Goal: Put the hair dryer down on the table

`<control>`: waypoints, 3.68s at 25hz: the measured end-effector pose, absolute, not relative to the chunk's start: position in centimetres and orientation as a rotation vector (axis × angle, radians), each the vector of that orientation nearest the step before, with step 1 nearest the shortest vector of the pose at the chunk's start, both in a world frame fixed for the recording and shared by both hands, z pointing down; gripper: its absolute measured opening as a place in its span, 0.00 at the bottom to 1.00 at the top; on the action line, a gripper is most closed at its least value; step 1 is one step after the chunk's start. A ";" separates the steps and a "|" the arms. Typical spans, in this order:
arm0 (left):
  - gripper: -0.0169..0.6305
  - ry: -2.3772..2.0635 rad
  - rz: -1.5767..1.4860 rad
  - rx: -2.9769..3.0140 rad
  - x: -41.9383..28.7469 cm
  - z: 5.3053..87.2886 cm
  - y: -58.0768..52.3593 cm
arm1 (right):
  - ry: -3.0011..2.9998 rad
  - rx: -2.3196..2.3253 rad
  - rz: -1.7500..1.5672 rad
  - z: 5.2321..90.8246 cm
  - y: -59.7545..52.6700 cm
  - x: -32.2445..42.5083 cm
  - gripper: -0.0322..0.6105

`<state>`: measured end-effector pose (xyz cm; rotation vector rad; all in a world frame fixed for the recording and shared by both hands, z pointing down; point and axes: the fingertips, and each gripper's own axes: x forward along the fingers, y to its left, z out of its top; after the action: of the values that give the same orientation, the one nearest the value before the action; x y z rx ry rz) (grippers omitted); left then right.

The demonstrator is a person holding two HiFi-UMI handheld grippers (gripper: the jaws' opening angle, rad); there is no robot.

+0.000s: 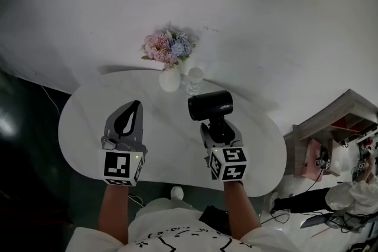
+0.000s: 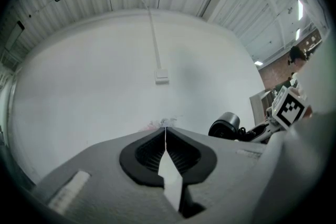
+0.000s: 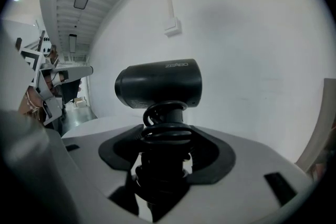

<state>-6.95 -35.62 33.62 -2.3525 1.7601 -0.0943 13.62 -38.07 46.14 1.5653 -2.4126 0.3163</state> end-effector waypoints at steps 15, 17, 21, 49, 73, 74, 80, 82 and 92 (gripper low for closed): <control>0.06 1.715 -0.143 -2.448 -7.1 35.7 -39.0 | -2.203 1.484 0.653 56.4 -41.3 12.8 0.46; 0.06 1.703 -0.143 -2.462 -7.2 35.9 -39.6 | -2.169 1.468 0.690 57.6 -41.7 12.7 0.46; 0.06 1.680 -0.146 -2.492 -7.2 36.3 -40.6 | -2.091 1.450 0.729 59.6 -42.4 12.5 0.46; 0.06 1.665 -0.161 -2.546 -8.7 37.3 -43.2 | -1.716 1.496 0.898 66.4 -41.9 15.2 0.46; 0.06 1.660 -0.114 -2.544 -8.2 36.3 -42.6 | -1.937 1.592 0.792 60.1 -43.0 14.9 0.58; 0.06 1.662 -0.109 -2.542 -8.2 36.2 -42.5 | -1.949 1.593 0.783 59.5 -43.0 14.8 0.58; 0.06 1.672 -0.063 -2.515 -8.6 34.8 -42.2 | -2.040 1.608 0.690 54.9 -43.2 14.2 0.58; 0.06 1.670 -0.047 -2.507 -8.6 34.3 -42.1 | -2.075 1.628 0.666 53.1 -43.2 14.1 0.58; 0.06 1.612 0.012 -2.485 -7.8 32.0 -41.4 | -2.223 1.756 0.472 43.9 -42.1 14.8 0.42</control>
<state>-7.80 -41.44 31.99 -2.4846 1.6117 0.0125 14.75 -42.10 43.92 1.7556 -2.2232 0.4720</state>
